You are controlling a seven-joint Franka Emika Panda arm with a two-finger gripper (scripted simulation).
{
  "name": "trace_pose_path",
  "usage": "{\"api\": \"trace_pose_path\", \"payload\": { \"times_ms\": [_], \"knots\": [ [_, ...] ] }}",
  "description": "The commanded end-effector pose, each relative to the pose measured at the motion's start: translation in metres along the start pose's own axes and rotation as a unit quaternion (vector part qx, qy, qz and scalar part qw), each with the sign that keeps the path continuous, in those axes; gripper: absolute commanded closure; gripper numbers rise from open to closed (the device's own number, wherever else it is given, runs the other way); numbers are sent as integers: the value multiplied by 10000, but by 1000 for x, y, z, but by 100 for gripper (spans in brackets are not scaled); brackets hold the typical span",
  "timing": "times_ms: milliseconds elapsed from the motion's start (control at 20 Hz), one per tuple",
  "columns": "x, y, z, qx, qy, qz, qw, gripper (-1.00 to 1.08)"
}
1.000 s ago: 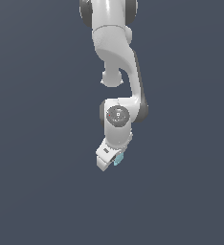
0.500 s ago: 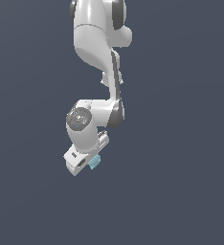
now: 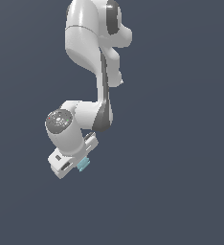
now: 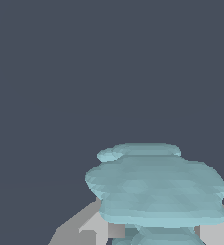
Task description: Pick up the object and move it to a goal position.
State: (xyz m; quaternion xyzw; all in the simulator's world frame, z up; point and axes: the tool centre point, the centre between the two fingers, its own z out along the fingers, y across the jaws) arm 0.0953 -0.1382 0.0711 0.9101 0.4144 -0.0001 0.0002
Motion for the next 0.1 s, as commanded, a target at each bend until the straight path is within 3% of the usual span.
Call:
{"api": "trace_pose_path", "payload": {
  "times_ms": [0,50],
  "knots": [
    [-1,3,0,1,2,-8,10000,108],
    [-1,3,-1,1,2,-8,10000,108]
  ]
}}
